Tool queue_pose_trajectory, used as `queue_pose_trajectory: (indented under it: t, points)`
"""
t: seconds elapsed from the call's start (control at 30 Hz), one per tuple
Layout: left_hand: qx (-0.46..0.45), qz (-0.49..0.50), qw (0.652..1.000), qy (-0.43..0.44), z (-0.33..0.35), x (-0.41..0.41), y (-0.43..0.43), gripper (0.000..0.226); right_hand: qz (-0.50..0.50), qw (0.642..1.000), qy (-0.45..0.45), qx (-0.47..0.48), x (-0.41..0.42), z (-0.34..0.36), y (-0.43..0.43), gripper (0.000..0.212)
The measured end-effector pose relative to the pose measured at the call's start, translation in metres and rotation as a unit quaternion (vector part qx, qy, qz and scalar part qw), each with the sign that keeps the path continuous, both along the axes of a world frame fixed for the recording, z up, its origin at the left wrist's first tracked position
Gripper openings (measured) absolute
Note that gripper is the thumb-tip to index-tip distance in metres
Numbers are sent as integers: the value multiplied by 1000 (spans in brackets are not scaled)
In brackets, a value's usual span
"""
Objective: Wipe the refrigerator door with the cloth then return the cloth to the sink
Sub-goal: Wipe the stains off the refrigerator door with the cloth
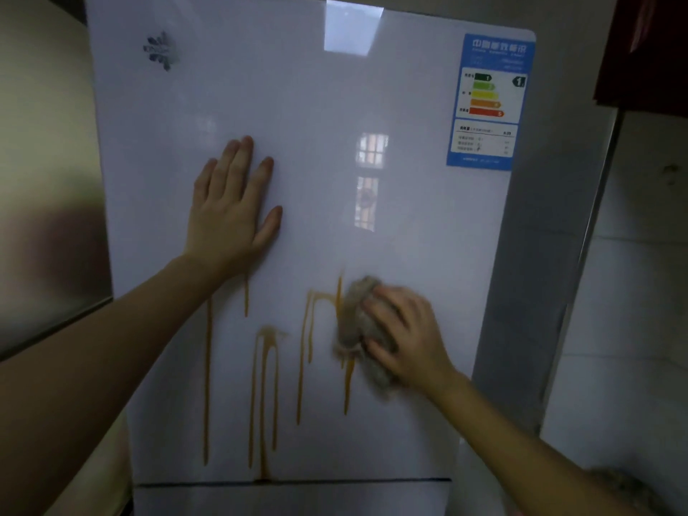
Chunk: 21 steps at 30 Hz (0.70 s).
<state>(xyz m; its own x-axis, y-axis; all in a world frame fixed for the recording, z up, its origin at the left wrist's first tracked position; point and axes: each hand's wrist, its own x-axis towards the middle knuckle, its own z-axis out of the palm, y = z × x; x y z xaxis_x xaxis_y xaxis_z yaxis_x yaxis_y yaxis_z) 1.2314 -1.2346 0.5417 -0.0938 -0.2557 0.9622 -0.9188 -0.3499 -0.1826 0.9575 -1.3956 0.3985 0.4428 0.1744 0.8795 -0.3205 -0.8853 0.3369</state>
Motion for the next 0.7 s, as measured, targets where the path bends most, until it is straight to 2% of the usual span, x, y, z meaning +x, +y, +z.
queue_pose_trajectory:
  t: [0.07,0.17,0.47,0.57,0.7]
  points:
    - [-6,2,1000,-14,0,2,0,66,10,998,47,-36,6,-24,5,49]
    - [-3,2,1000,-16,0,4,-1,66,7,998,44,-43,9,-20,8,50]
    - [5,-27,999,-22,6,12,11,64,-11,995,-99,25,29,97,18,59]
    - [-30,-52,998,23,3,23,29,58,-17,997,-73,1,43,99,26,57]
    - [-62,-46,994,78,-21,43,58,54,-16,998,10,-56,64,79,38,53]
